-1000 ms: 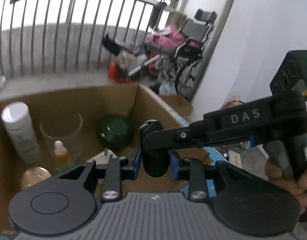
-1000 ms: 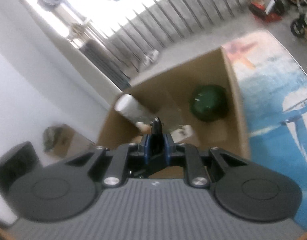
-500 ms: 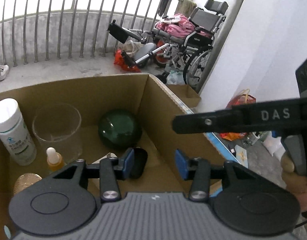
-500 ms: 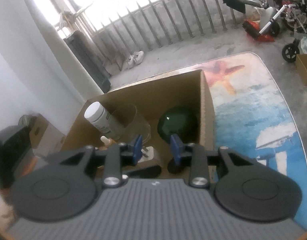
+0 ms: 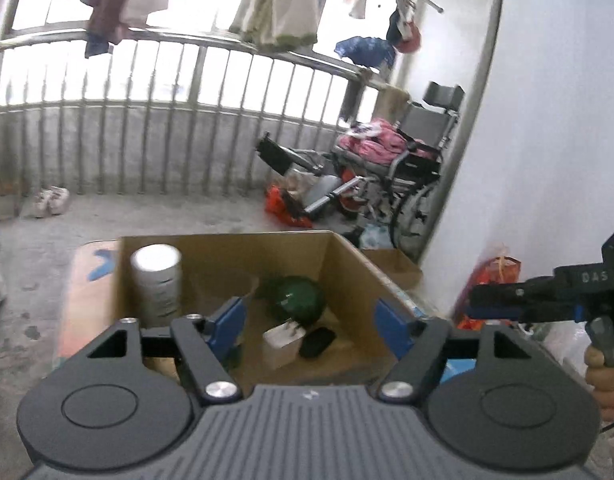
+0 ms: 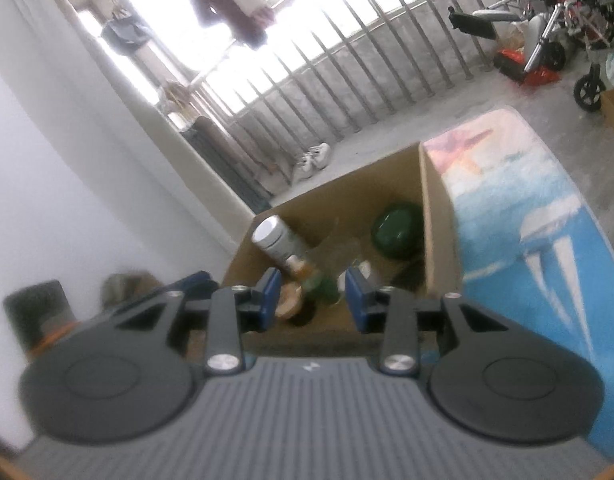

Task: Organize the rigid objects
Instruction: 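Open the right tool and withdraw it from the box, then move the right tool to the black cylinder and close on it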

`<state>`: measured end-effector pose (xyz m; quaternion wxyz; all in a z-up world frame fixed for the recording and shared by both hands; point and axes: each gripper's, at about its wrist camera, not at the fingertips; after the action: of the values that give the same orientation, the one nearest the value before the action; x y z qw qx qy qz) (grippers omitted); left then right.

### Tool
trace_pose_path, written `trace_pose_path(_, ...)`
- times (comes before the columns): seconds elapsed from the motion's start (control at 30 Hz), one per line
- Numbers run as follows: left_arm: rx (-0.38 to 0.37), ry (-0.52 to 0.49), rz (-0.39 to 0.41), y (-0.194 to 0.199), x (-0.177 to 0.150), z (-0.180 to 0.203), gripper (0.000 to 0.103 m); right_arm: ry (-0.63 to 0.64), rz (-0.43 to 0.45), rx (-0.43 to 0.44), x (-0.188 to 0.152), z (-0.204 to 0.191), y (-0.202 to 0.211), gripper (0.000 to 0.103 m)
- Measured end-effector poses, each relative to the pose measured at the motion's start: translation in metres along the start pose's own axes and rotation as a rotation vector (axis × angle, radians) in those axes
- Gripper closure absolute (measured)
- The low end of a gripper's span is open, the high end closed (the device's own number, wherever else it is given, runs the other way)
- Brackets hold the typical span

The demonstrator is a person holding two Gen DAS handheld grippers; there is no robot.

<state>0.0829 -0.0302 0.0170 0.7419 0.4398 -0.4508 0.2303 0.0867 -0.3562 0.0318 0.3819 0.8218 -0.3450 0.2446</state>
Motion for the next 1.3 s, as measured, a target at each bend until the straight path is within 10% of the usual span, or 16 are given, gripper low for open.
trace_pose_path(0.53,0.106,-0.026,-0.198,-0.033,-0.103,-0.023,0.024,-0.074,-0.205,-0.011,-0.099,-0.005,-0.098,0.060)
trace_pose_path(1.3,0.130,-0.102,-0.221,-0.081,-0.133,-0.004,0.024,-0.088,-0.266,-0.023,-0.102,0.013,-0.175,0.055)
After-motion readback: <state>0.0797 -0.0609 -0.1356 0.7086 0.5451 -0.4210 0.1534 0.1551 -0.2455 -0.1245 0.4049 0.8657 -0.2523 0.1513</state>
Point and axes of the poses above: each gripper's, at about its wrist camera, not at the fingertips, and y roughly against the way its jaws point, z to its right, x to its top
